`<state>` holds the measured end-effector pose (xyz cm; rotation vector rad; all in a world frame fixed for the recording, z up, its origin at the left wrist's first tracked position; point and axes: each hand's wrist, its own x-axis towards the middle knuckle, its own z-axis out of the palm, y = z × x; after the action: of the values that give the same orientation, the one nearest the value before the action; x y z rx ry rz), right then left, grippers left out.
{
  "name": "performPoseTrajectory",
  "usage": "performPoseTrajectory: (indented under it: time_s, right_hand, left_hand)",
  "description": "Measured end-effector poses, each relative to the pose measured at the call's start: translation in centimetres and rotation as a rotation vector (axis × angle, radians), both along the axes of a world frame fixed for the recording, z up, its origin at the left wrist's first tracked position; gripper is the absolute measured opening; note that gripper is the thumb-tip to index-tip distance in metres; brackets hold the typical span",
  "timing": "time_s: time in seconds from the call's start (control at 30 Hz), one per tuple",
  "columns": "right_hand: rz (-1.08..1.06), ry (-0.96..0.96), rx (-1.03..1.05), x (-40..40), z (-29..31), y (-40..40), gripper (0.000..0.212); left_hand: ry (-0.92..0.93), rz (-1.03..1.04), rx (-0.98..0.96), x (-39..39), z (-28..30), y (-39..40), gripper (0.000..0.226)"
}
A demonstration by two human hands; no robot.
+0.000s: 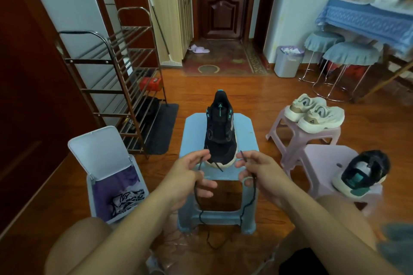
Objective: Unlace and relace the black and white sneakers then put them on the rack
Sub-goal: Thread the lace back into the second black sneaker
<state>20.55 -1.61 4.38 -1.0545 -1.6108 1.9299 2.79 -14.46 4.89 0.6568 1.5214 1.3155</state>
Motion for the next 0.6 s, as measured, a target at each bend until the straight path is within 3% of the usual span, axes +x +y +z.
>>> performPoseTrajectory:
  time_s: [0.2,0.27,0.33,0.4,0.47,0.6]
  right_hand:
    - [-0.021,-0.018,0.117,-2.7,1.3,4.4,0.022]
    - [0.043,0.032,0.001,-3.7,1.8,5.8,0.019]
    - [0.175,0.242,-0.269,-4.6,2.4,7.1,0.017]
    - [0.239,0.461,-0.434,-5.5,2.9,8.3,0.024]
    - [0.2,0.497,-0.353,-6.4,3.3,9.6,0.024]
    - [0.148,0.288,-0.059,-6.9,1.7,10.7,0.037]
  left_hand:
    - [0.084,-0.173,0.096,-2.2,3.3,2.9,0.064]
    - [0.092,-0.211,0.127,-3.0,4.3,4.4,0.051]
    - [0.107,-0.214,0.14,-3.7,5.3,6.0,0.031]
    - [0.156,-0.245,0.1,-4.2,5.9,7.8,0.026]
    - [0.204,-0.31,0.037,-4.7,5.9,9.2,0.025]
    - [0.165,-0.465,-0.052,-5.9,4.0,9.9,0.025]
